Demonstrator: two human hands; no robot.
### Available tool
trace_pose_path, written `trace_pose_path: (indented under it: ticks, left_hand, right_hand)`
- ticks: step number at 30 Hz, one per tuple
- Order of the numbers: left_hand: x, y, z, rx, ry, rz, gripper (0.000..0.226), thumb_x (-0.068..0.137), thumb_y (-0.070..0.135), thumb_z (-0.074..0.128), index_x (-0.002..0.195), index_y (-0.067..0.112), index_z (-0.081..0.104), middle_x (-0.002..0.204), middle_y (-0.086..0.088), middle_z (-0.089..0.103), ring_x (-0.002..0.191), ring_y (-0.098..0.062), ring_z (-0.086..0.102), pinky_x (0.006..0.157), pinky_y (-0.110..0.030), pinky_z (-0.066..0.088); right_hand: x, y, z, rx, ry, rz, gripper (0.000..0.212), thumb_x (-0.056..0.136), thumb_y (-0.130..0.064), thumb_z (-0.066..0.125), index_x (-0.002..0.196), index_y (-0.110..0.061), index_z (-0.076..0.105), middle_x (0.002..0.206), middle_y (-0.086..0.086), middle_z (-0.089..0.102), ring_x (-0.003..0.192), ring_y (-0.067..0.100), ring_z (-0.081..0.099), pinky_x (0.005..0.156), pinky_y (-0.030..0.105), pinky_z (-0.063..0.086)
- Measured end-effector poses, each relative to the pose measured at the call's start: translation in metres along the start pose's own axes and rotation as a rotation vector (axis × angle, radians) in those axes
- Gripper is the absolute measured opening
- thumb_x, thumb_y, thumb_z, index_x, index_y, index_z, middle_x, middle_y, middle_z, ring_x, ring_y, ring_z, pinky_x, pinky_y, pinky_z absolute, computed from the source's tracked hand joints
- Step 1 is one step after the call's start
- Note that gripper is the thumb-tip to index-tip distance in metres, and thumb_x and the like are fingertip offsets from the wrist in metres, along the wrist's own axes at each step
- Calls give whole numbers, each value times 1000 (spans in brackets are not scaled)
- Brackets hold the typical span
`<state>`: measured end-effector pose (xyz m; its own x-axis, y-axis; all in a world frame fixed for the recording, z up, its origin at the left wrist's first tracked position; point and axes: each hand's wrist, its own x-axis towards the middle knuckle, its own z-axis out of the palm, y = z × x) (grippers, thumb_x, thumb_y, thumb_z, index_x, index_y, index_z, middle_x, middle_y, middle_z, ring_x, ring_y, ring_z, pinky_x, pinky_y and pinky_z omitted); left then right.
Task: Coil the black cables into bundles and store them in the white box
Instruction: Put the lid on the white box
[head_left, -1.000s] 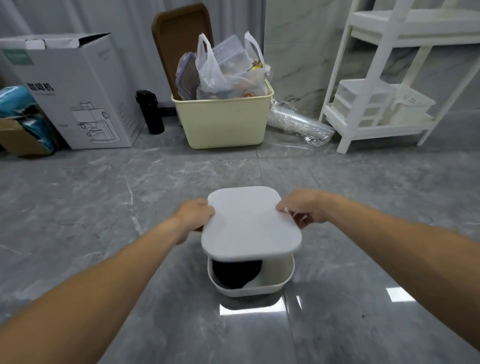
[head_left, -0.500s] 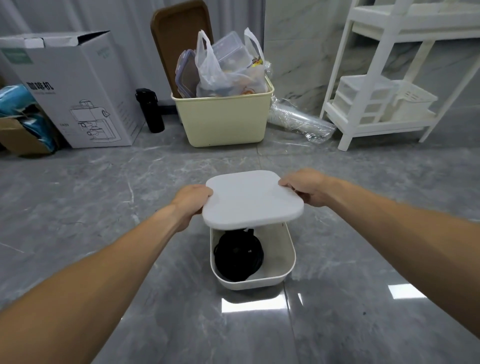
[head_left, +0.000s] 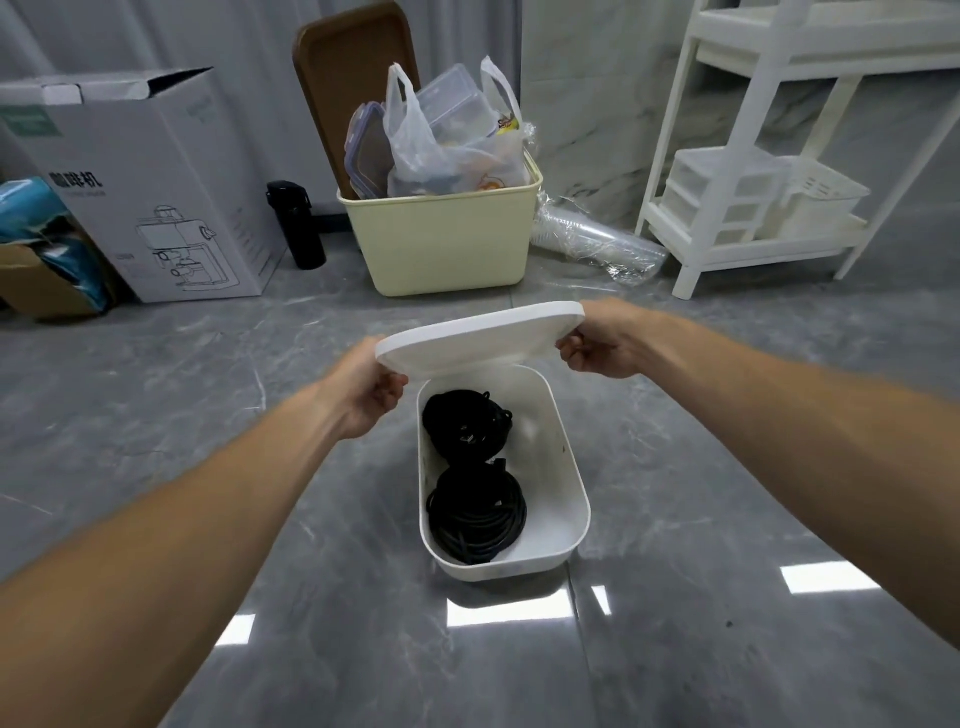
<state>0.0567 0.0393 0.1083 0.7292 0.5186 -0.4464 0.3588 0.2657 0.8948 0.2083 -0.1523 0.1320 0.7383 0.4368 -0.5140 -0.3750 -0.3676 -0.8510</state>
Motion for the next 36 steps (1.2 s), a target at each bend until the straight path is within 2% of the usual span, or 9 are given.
trace_pose_path:
  ticks: [5, 13, 17, 19, 21, 24, 29, 33, 36]
  left_hand:
    - [2, 2, 1, -9, 33, 1, 25, 93, 10, 35, 75, 19, 49, 56, 5, 42, 54, -7, 33, 43, -15, 22]
    - [6, -12, 1, 93, 43, -10, 21, 88, 6, 36, 71, 18, 38, 64, -1, 36, 54, -11, 29, 50, -21, 21]
    - [4, -25, 4, 163, 88, 11, 25, 88, 5, 42, 66, 16, 40, 62, -1, 34, 52, -12, 28, 45, -21, 23]
    - [1, -32, 6, 222, 114, 13, 21, 91, 5, 49, 71, 11, 51, 63, -2, 42, 53, -14, 35, 38, -19, 30]
    - [0, -38, 5, 302, 93, 16, 19, 93, 3, 51, 75, 9, 56, 65, -4, 47, 54, -15, 40, 36, -14, 31]
    - [0, -44, 3, 379, 26, -6, 15, 92, 1, 48, 81, 9, 55, 72, -7, 47, 58, -17, 39, 44, -19, 34]
    - [-4, -50, 5, 434, 1, -62, 19, 89, 0, 46, 93, 12, 60, 88, -11, 53, 78, -23, 45, 59, -28, 39]
    - [-7, -50, 6, 456, -7, -80, 25, 91, 2, 48, 104, 10, 67, 92, -9, 59, 69, -22, 50, 52, -22, 44]
    - [-8, -54, 5, 469, -5, -95, 32, 91, 1, 48, 116, 5, 67, 92, -8, 62, 60, -19, 53, 44, -17, 46]
  right_hand:
    - [0, 3, -2, 33, 13, -16, 34, 91, 8, 36, 70, -13, 51, 64, 5, 40, 54, 11, 29, 51, 19, 27]
    - [0, 19, -5, -49, 16, 22, 31, 96, 6, 39, 70, -8, 48, 64, 8, 40, 53, 13, 37, 40, 16, 32]
    - [0, 29, -9, -158, 20, 90, 21, 96, 1, 48, 77, -7, 51, 61, 6, 47, 50, 13, 43, 36, 15, 39]
    - [0, 33, -10, -208, 0, 126, 22, 97, -2, 50, 76, -7, 54, 50, 3, 51, 41, 10, 49, 36, 15, 43]
    - [-1, 37, -10, -275, -23, 153, 16, 97, -2, 52, 83, -5, 57, 59, 5, 57, 47, 13, 54, 40, 18, 48]
    - [-2, 42, -9, -399, -43, 158, 15, 100, -4, 48, 89, -4, 57, 75, 10, 56, 60, 19, 53, 54, 26, 50]
    - [-3, 51, -2, -503, -51, 182, 10, 103, -3, 45, 108, -2, 54, 79, 13, 54, 62, 21, 51, 59, 29, 49]
    - [-5, 54, -1, -511, -61, 190, 16, 103, -1, 43, 111, -2, 57, 83, 13, 55, 62, 21, 51, 60, 29, 49]
    - [-5, 59, 1, -541, -66, 188, 28, 101, 2, 44, 125, 3, 58, 94, 15, 58, 62, 22, 51, 61, 29, 49]
